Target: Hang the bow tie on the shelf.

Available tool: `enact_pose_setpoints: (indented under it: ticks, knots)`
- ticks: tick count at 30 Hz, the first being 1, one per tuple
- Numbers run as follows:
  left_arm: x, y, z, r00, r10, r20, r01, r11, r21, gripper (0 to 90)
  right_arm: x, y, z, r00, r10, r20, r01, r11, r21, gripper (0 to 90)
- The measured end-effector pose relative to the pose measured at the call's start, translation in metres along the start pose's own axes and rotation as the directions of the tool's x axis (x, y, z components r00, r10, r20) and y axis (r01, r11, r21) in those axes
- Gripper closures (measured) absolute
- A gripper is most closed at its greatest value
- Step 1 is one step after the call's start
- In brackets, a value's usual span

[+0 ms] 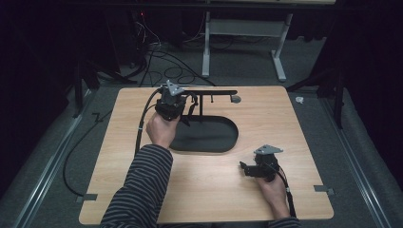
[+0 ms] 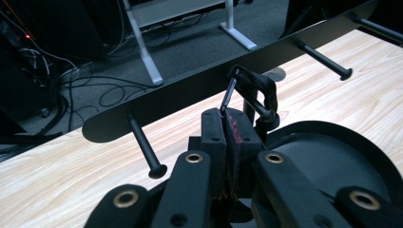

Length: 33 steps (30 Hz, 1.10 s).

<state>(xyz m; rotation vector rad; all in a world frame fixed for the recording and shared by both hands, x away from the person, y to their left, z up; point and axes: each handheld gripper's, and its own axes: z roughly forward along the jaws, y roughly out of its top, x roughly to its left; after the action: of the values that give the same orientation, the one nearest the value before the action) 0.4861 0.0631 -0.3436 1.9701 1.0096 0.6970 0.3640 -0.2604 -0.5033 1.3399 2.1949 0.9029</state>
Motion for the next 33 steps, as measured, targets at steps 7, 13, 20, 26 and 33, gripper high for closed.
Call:
enact_pose_setpoints:
  ticks: [7, 13, 20, 26, 33]
  knots:
    - [0.000, -0.002, 0.007, 0.9998, 0.006, -0.016, -0.006, 0.9994, 0.033, 86.2, 0.000, 0.000, 0.000, 1.0000, -0.001, 0.000, 0.001, 1.000, 0.000, 20.7]
    - [-0.001, -0.004, 0.006, 0.9998, 0.013, -0.012, -0.013, 0.9985, 0.053, 85.4, 0.000, 0.000, 0.000, 1.0000, -0.001, 0.000, 0.001, 1.000, 0.000, 20.7]
    - [-0.001, -0.007, 0.001, 0.9996, 0.002, 0.029, -0.003, 0.9992, 0.040, 81.2, 0.000, 0.000, 0.000, 1.0000, -0.001, 0.000, 0.001, 1.000, 0.000, 20.7]
    - [-0.003, -0.009, -0.007, 0.9981, 0.006, 0.061, -0.007, 0.9997, 0.022, 77.8, 0.000, 0.000, 0.000, 1.0000, 0.000, 0.000, 0.000, 1.000, 0.000, 20.7]
    - [-0.006, -0.008, -0.018, 0.9958, 0.017, 0.090, -0.017, 0.9998, 0.001, 75.7, 0.000, 0.000, 0.000, 1.0000, 0.000, 0.000, 0.000, 1.000, 0.000, 20.7]
